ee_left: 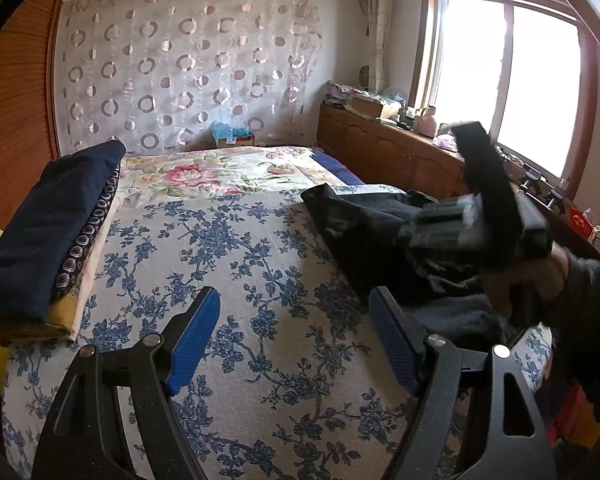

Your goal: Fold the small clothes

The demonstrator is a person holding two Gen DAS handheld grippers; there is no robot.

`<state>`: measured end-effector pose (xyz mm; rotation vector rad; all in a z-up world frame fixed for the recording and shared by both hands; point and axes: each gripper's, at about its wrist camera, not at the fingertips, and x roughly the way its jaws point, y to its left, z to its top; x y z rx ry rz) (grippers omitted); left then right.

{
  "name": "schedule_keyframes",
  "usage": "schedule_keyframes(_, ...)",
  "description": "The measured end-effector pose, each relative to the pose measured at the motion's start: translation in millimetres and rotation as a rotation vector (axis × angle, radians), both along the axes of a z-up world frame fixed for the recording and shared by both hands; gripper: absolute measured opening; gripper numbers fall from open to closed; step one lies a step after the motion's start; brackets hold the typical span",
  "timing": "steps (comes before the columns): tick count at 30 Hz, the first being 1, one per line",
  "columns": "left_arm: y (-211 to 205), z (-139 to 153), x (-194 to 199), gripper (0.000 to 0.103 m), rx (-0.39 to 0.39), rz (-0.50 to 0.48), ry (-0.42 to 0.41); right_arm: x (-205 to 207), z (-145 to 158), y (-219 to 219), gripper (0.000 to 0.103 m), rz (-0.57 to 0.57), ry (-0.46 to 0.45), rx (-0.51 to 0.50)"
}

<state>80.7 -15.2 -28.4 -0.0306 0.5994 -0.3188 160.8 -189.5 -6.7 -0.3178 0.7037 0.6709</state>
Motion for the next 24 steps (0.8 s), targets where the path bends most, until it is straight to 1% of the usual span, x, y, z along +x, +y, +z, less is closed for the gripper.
schedule_keyframes(3, -2.7, 0.0, 0.4, 0.078, 0.002, -0.006, 0.003, 8.3, 21.3, -19.9, 0.01, -0.057, -0.037, 0.043)
schedule_keyframes(5, -4.3, 0.2, 0.8, 0.078, 0.003, -0.009, 0.003, 15.2, 34.8, -34.1, 0.01, -0.107, -0.079, 0.046)
schedule_keyframes(8, -5.6, 0.8, 1.1, 0.078, 0.002, -0.016, 0.004, 29.4, 50.0, -53.5, 0.01, -0.182, -0.124, 0.03)
schedule_keyframes(12, -11.3, -1.1, 1.3, 0.078, 0.007, -0.033, 0.01, 55.9, 64.6, -77.0, 0.01, -0.306, -0.186, -0.037)
schedule_keyframes(15, -17.3, -3.4, 1.0, 0.078, 0.013, -0.048, 0.019, 76.8, 66.4, -90.0, 0.01, -0.41, -0.218, -0.092)
schedule_keyframes(17, -20.8, -4.8, 0.8, 0.078, 0.018, -0.057, 0.023, 94.7, 57.9, -96.3, 0.01, -0.494, -0.212, -0.143)
schedule_keyframes(19, -24.1, -6.7, 0.9, 0.078, 0.022, -0.066, 0.029, 111.0, 44.8, -102.2, 0.01, -0.606, -0.196, -0.205)
schedule_keyframes(20, -25.7, -7.2, 0.8, 0.078, 0.025, -0.07, 0.032, 115.7, 39.4, -101.9, 0.016, -0.626, -0.182, -0.223)
schedule_keyframes(21, -27.3, -8.0, 0.6, 0.078, 0.028, -0.073, 0.034, 118.3, 34.3, -103.2, 0.029, -0.633, -0.16, -0.224)
schedule_keyframes(22, -28.9, -8.4, 0.3, 0.078, 0.03, -0.078, 0.036, 117.8, 30.7, -104.5, 0.042, -0.633, -0.139, -0.2)
schedule_keyframes(24, -32.0, -9.5, 0.8, 0.078, 0.031, -0.086, 0.041, 113.1, 26.7, -105.1, 0.044, -0.622, -0.106, -0.153)
